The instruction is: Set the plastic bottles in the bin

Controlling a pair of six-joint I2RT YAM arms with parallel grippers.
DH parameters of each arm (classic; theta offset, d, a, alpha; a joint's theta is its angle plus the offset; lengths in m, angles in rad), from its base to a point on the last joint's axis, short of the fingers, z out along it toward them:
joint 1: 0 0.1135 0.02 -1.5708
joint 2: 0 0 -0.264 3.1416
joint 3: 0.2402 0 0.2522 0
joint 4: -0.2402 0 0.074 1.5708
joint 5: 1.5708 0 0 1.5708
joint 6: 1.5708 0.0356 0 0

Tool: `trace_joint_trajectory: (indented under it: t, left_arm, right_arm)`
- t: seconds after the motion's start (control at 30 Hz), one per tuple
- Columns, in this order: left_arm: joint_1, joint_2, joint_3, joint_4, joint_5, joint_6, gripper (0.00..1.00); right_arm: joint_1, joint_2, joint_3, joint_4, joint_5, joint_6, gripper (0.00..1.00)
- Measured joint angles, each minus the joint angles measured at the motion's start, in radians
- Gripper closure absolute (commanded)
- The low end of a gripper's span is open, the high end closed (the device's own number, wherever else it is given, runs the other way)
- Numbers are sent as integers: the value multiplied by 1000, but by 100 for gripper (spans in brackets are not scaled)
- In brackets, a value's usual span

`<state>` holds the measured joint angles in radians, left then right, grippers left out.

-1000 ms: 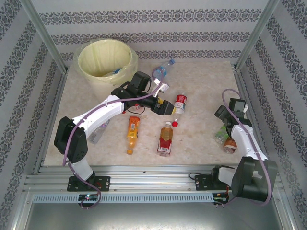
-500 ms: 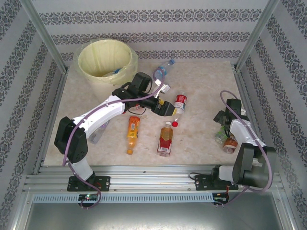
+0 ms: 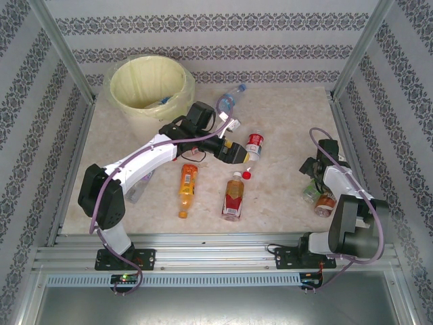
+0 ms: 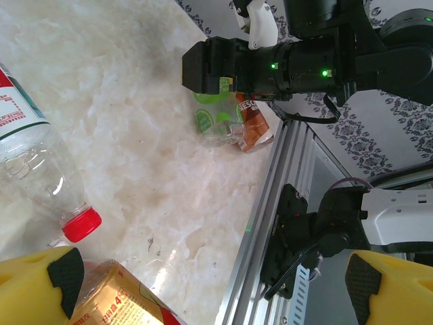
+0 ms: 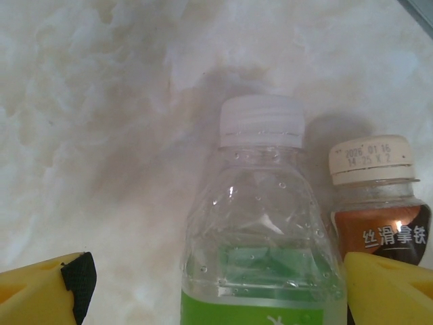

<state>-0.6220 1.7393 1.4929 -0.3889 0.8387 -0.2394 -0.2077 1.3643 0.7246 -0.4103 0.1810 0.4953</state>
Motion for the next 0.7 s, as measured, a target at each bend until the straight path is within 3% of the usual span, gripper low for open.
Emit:
trace_joint_trajectory:
  t: [0.5,0.7]
  left_arm:
    - [0,0,4,0,4,0,0]
    - [0,0,4,1,4,-5,0]
  right_arm:
    - [0,26,13,5,-61,8,27]
    - [1,-38,13,47,-167,18,31]
